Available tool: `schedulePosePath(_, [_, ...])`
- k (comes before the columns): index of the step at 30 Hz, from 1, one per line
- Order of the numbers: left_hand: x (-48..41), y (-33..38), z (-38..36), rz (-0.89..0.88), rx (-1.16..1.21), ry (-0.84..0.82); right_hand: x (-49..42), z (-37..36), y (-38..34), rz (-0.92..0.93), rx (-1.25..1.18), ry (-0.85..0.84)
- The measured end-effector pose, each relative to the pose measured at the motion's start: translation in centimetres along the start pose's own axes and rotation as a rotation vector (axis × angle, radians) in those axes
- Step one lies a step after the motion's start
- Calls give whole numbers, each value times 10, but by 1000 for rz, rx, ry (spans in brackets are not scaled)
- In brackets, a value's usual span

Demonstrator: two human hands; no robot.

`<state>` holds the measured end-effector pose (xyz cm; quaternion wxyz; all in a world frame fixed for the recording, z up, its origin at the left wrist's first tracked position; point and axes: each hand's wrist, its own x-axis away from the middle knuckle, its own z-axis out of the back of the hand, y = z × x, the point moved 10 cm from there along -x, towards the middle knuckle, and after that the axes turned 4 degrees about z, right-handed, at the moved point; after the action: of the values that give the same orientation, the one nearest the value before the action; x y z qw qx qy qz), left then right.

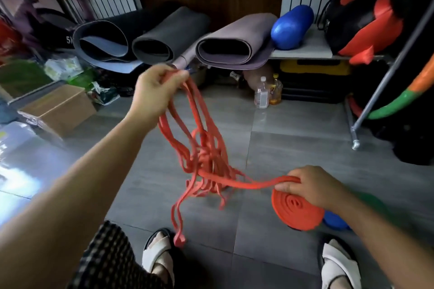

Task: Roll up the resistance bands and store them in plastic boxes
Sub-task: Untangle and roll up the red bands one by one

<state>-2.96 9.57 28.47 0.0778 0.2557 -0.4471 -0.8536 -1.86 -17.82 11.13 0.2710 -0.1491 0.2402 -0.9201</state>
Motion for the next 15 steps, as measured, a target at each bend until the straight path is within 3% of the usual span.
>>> schedulePosePath(1, [-1,1,2,-5,47,19,0,-2,0,-2,0,-4])
schedulePosePath(3, [5,5,-22,-29,-107,-194,0,-6,-3,1,-1,-12])
schedulePosePath(4, [5,4,-20,-22,-98,-177,-1,-7,-4,3,10,-18])
schedulePosePath(7, [-9,8,26,31,166,110,-2,-8,-6,12,65,-31])
schedulePosePath(9, [-17,10,34,26,186,131,-2,-14,-4,7,37,-59])
schedulePosePath(12, [-25,-9,64,77,129,307,-2,-16,-1,0,45,-78])
schedulePosePath(15, [-36,-41,84,155,118,320,0,-12,4,4,116,-80])
